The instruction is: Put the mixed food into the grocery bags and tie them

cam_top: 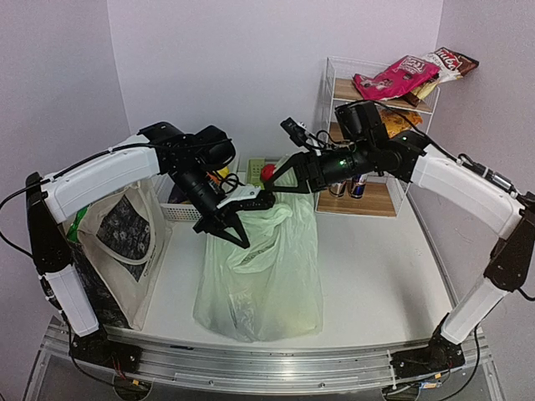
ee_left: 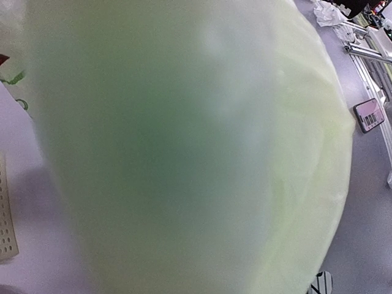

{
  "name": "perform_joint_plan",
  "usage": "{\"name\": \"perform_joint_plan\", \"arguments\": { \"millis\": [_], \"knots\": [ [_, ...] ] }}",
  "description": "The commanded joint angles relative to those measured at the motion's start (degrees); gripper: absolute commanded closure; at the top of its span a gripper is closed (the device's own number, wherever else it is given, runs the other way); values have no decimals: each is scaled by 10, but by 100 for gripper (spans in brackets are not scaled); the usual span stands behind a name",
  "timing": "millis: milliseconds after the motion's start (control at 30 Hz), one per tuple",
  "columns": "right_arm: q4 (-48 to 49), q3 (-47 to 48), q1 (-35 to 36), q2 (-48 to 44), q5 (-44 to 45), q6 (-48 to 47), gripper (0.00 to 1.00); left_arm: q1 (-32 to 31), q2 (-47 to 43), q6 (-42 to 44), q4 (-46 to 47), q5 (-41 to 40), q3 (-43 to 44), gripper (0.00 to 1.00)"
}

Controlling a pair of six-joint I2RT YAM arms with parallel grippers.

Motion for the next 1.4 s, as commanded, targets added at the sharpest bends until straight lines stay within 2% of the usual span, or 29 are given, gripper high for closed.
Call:
{"name": "perform_joint_plan", "arguments": {
  "millis": [0,200,467,633,867,933,1000,1100,1200,1300,1367],
  "knots": [
    [-2,-22,5,-71,103,7,10,3,11,25,28,14,33,100],
    [-5,-45,5,-121,150,-17,8,2,18,42,28,15,38,100],
    [-10,-191,5,-208,116,-63,7,0,18,46,28,12,40,100],
    [12,-189,5,-183,87,-63,8,-4,21,50,29,11,42,100],
    [38,-188,4,-162,140,-119,8,-6,26,48,29,13,49,100],
    [41,-180,1,-147,128,-125,11,-7,30,51,29,12,53,100],
    [43,-168,-3,-129,105,-121,22,-8,34,53,28,9,57,100],
    [48,-153,-3,-109,80,-117,49,-9,38,54,31,0,60,100],
    [60,-149,-6,-99,70,-120,66,-9,39,53,35,-7,58,100],
    [65,-143,-9,-92,51,-120,78,-9,39,42,40,-18,58,100],
    [65,-145,-10,-94,41,-120,80,-8,40,28,45,-26,58,100]
  ]
}}
